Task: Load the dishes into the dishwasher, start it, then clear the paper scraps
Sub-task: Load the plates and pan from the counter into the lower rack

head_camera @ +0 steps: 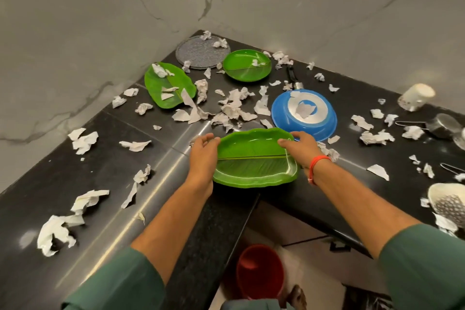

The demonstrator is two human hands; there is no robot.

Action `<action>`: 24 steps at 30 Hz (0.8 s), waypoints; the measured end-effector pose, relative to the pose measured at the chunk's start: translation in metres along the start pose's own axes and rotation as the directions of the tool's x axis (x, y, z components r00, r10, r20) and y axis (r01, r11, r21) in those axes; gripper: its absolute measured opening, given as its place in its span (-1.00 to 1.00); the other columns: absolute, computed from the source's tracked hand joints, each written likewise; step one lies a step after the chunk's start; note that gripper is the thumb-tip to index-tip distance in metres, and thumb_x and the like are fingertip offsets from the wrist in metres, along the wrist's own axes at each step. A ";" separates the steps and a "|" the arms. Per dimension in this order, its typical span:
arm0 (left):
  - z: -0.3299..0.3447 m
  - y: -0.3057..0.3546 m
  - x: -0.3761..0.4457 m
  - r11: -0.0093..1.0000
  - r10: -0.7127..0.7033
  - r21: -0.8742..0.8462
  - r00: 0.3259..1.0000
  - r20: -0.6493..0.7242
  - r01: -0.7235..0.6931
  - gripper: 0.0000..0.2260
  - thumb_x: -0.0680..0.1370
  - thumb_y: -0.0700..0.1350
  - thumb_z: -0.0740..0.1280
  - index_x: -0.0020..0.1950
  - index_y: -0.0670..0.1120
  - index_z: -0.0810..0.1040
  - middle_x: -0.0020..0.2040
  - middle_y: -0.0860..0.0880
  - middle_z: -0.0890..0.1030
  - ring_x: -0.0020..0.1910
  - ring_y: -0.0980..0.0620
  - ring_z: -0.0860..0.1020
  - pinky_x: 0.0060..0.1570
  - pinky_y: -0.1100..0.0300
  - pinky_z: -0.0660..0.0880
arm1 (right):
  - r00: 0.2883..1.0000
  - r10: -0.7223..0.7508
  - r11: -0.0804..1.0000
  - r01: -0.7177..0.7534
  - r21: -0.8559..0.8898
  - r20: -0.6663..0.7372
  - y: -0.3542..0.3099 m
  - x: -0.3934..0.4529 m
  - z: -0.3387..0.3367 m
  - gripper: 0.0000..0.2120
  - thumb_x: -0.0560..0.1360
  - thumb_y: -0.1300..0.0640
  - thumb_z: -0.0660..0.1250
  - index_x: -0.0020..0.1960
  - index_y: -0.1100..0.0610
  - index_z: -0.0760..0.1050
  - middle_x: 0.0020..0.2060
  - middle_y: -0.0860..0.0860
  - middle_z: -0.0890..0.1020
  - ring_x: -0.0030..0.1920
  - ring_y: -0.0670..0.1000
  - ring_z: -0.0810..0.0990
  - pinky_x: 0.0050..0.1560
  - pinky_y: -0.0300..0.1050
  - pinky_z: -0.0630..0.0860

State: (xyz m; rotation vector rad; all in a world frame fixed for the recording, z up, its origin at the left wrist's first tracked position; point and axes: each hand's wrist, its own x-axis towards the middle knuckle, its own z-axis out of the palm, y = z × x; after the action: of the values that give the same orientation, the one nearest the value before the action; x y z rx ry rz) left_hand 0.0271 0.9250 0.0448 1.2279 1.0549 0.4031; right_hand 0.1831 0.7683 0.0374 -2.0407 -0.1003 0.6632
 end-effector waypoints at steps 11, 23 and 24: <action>0.130 0.016 -0.057 0.983 -0.003 0.170 0.924 0.381 -0.067 -0.78 0.61 -0.16 0.33 0.26 -0.08 0.56 0.11 -0.09 0.64 0.02 -0.04 0.61 -0.07 0.06 0.57 | 0.955 0.086 0.950 0.007 0.313 -0.284 0.066 -0.076 -0.149 -0.92 0.57 0.24 0.33 -0.05 0.09 0.56 -0.12 0.10 0.65 -0.13 0.07 0.62 -0.04 -0.01 0.58; 0.289 -0.061 -0.280 0.853 -0.256 0.455 0.554 0.792 -0.257 -0.87 0.65 -0.25 0.29 0.00 -0.05 0.57 -0.20 0.01 0.63 -0.36 0.17 0.59 -0.34 0.24 0.60 | 0.741 0.298 0.825 0.117 0.552 -0.602 0.251 -0.278 -0.335 -0.88 0.56 0.27 0.33 0.04 0.12 0.60 -0.05 0.10 0.68 -0.11 0.03 0.65 -0.01 -0.05 0.60; 0.301 -0.074 -0.302 0.832 -0.287 0.475 0.509 0.811 -0.287 -0.86 0.65 -0.25 0.28 -0.01 -0.07 0.58 -0.25 0.03 0.65 -0.38 0.18 0.60 -0.31 0.23 0.62 | 0.710 0.330 0.810 0.126 0.573 -0.623 0.269 -0.298 -0.348 -0.86 0.56 0.27 0.34 0.08 0.14 0.60 -0.04 0.12 0.68 -0.10 0.04 0.65 0.00 -0.04 0.60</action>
State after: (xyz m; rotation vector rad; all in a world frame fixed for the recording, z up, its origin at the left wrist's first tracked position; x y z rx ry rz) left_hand 0.1048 0.5029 0.0998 1.6748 0.2356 -0.5952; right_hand 0.0504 0.2557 0.0790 -1.5562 0.6188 -0.0839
